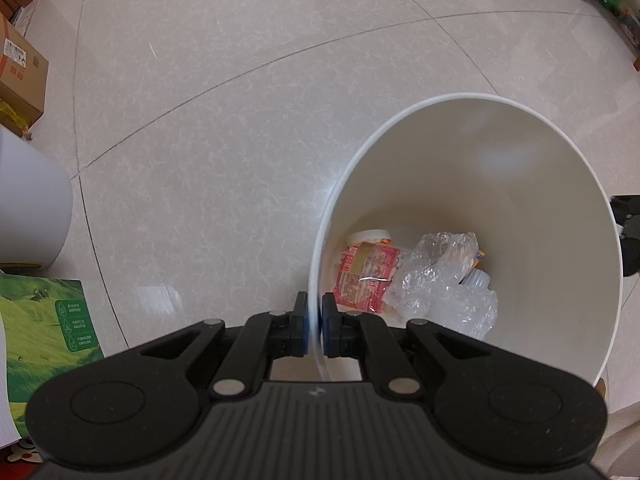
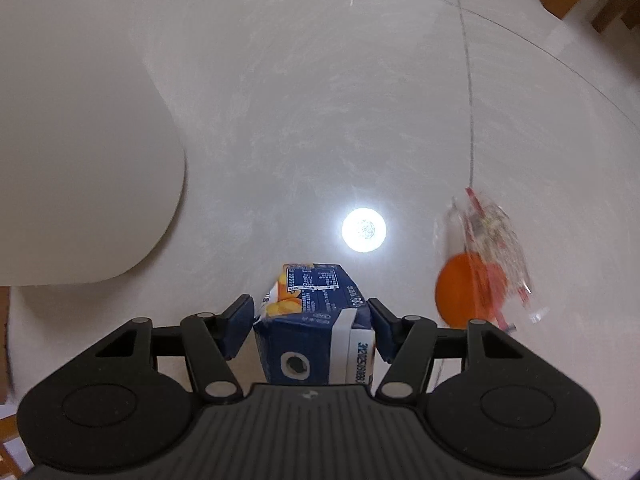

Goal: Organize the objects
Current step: 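Grasp the blue juice carton with the right gripper, then carry the blue carton over the bin and release it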

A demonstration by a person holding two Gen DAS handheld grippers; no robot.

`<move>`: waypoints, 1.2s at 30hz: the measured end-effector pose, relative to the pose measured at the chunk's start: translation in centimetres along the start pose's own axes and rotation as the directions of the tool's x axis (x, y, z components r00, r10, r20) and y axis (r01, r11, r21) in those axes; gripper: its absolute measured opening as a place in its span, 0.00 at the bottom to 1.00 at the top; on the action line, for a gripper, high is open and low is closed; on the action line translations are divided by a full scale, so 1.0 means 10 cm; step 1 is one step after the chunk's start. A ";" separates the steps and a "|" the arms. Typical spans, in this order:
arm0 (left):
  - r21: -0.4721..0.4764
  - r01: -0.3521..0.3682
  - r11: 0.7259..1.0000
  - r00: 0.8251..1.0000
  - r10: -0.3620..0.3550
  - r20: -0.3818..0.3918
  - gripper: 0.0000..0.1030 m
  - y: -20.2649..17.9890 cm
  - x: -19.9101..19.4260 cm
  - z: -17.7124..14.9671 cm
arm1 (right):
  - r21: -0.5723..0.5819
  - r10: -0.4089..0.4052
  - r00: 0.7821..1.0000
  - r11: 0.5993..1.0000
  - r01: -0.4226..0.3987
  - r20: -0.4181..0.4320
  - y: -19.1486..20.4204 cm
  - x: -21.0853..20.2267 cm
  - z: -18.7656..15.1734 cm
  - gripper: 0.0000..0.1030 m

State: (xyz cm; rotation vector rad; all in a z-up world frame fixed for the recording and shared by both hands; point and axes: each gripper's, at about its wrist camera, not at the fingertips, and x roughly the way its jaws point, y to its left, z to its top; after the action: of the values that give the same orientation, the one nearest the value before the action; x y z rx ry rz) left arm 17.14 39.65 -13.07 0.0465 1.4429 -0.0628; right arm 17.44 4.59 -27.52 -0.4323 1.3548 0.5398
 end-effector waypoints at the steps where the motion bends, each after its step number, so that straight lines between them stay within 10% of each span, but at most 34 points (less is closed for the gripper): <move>1: 0.000 0.001 1.000 1.000 -0.001 0.000 0.04 0.00 0.00 0.00 | -0.003 -0.004 1.000 1.000 0.004 -0.001 0.01 -0.05 -0.01 0.64; 18: 0.016 -0.012 1.000 1.000 0.012 0.006 0.04 -0.04 0.01 -0.02 | -0.080 0.007 0.996 0.997 0.000 0.094 0.36 -1.74 0.15 0.64; 31: 0.019 -0.019 1.000 1.000 0.019 0.006 0.05 -0.05 0.01 -0.01 | -0.268 0.185 0.935 0.958 -0.103 0.302 1.16 -2.61 0.76 0.65; 36: 0.022 -0.014 1.000 1.000 0.014 0.007 0.05 -0.04 0.01 -0.03 | -0.289 0.146 0.929 0.956 -0.044 0.341 1.29 -2.64 0.75 0.91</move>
State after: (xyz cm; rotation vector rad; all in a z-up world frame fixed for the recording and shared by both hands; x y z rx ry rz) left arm 16.79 39.26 -13.17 0.0739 1.4346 -0.0672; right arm 12.36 16.32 -0.03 -0.4688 0.9528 0.8534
